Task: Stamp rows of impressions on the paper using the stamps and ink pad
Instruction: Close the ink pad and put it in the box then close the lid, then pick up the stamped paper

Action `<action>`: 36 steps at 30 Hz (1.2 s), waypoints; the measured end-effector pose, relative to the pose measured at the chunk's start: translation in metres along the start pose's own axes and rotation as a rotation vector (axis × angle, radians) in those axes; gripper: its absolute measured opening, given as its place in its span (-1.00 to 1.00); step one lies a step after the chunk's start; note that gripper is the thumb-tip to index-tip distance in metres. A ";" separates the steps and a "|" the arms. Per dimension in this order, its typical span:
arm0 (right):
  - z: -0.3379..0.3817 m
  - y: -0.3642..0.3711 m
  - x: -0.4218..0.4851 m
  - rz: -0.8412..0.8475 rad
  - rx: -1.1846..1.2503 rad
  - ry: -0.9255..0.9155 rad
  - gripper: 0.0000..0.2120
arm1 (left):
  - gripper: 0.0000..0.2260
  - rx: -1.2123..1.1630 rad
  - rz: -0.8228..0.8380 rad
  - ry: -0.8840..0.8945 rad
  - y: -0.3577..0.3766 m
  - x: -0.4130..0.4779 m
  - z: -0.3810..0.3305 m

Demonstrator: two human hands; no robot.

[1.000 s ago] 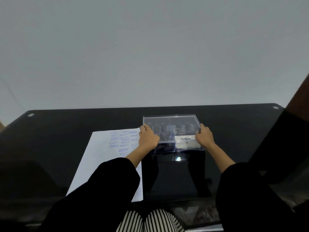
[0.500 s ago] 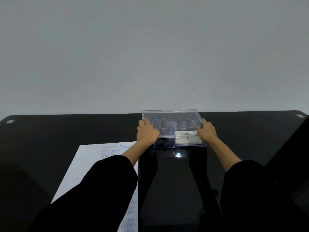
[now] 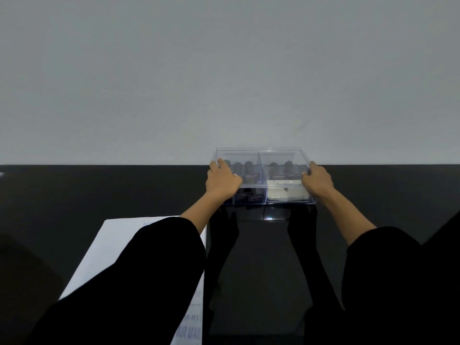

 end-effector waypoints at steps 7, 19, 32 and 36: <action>0.002 0.001 0.003 -0.001 -0.008 0.008 -0.62 | -0.44 -0.011 -0.013 -0.004 0.000 0.007 0.001; 0.035 -0.036 -0.083 -0.278 0.175 -0.100 -0.55 | -0.60 -0.250 -0.070 0.094 -0.066 -0.033 -0.006; 0.095 0.018 -0.232 0.162 0.236 -0.152 -0.59 | -0.74 -0.150 0.016 0.050 -0.125 -0.167 0.052; 0.095 0.038 -0.273 0.308 0.187 -0.122 -0.58 | -0.82 -0.101 0.090 -0.038 -0.116 -0.205 0.091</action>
Point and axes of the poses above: each hand's wrist, its own x-axis towards the middle knuckle, its own y-axis out of the palm, z = x × y, the point moved 9 cm from there along x, towards the middle knuckle, and after that the axes turned 6 degrees about y, right-handed, at the moved point
